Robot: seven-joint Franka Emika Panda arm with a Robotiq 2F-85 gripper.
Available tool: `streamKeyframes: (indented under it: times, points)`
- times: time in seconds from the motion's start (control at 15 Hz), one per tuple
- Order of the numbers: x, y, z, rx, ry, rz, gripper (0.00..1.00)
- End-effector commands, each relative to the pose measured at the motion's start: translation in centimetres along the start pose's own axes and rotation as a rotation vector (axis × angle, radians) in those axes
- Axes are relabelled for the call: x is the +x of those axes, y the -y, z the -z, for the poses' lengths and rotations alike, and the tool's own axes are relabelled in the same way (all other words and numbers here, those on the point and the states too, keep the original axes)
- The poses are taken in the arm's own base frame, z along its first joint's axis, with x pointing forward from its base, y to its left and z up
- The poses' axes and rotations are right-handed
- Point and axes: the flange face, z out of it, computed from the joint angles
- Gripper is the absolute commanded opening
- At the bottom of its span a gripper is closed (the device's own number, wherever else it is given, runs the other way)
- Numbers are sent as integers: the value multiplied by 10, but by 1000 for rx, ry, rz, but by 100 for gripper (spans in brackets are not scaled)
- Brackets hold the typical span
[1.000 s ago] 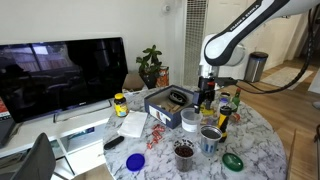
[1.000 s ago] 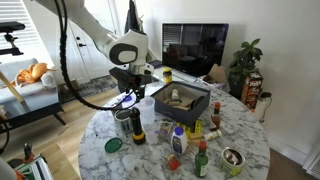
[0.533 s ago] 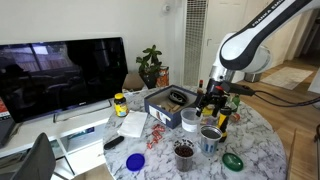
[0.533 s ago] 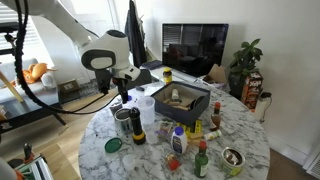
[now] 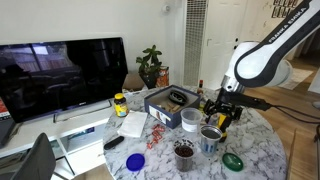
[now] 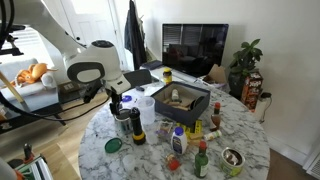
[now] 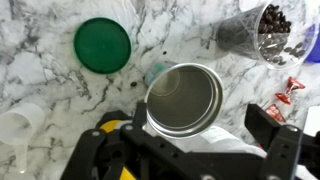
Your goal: Pick up the flash light from the clear cup and put it on the table, pick up the clear cup from the blue box and put it on the table
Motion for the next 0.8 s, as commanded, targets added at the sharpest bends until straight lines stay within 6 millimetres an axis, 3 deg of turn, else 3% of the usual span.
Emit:
streamKeyframes:
  times: [0.0, 0.27, 0.47, 0.53, 0.67, 0.73]
  points:
    - [4, -10, -11, -27, 5, -104, 100]
    - [11, -9, -23, -39, 37, -140, 93]
    - [17, -11, -33, -58, 51, -156, 77]
    - [19, -12, -37, -71, 51, -157, 64]
    - [22, -12, -46, -93, 69, -155, 65]
    - [24, -12, -50, -99, 80, -154, 55]
